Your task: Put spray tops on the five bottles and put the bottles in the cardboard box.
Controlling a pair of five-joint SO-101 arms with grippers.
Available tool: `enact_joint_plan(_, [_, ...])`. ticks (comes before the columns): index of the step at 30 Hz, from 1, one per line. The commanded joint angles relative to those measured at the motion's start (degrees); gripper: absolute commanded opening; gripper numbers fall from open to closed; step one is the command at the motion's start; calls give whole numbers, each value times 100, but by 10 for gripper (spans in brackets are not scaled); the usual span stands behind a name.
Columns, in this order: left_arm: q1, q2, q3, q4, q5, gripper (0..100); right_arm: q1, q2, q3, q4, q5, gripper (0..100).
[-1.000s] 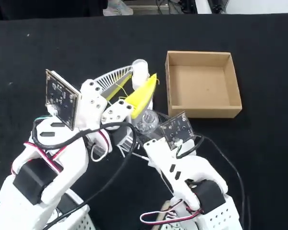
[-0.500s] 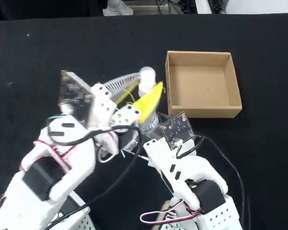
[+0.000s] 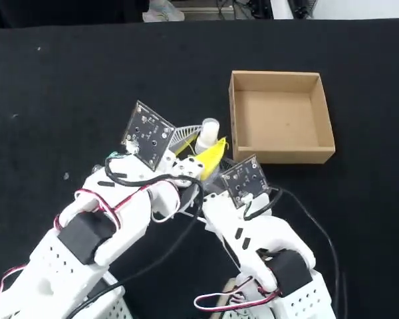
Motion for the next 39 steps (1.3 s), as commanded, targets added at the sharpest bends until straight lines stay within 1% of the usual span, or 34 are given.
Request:
enact_joint_plan(1, [48, -35, 57, -114, 9, 149, -18, -31, -110, -70, -9, 11])
enact_joint_plan(3, [48, -35, 119, -105, 9, 216, -18, -31, -110, -70, -9, 11])
enact_joint_plan(5, [40, -35, 171, -105, 9, 255, -18, -31, -110, -70, -9, 11])
enact_joint_plan(7, [40, -44, 189, -105, 0, 252, -18, -31, -110, -70, -9, 11])
enact_joint_plan(11, [-268, -44, 207, -105, 0, 227, -18, -31, -110, -70, -9, 11])
enact_joint_plan(14, [-760, -149, 136, -132, -9, 223, -18, -31, -110, -62, -9, 11])
enact_joint_plan(17, [-1429, -598, 13, -114, -9, 223, 53, -31, -127, -62, -9, 11])
enact_joint_plan(21, [-2229, -1451, 189, -105, -35, 223, 686, 22, -418, -70, -9, 11])
enact_joint_plan(24, [-2721, -2136, 769, -105, -18, 223, 1090, 22, -637, 53, -26, 11])
enact_joint_plan(28, [-3037, -2980, 1692, -158, -44, 223, 1160, 22, -716, 79, -9, 11])
enact_joint_plan(32, [-3459, -3534, 2545, -193, -44, 223, 1776, 189, -1121, 88, -9, 11])
enact_joint_plan(35, [-3618, -3613, 3389, -686, 0, 223, 2004, 769, -1534, 44, -9, 11])
enact_joint_plan(39, [-3574, -3657, 4462, -1415, 0, 223, 2013, 2229, -2369, 62, -9, 11])
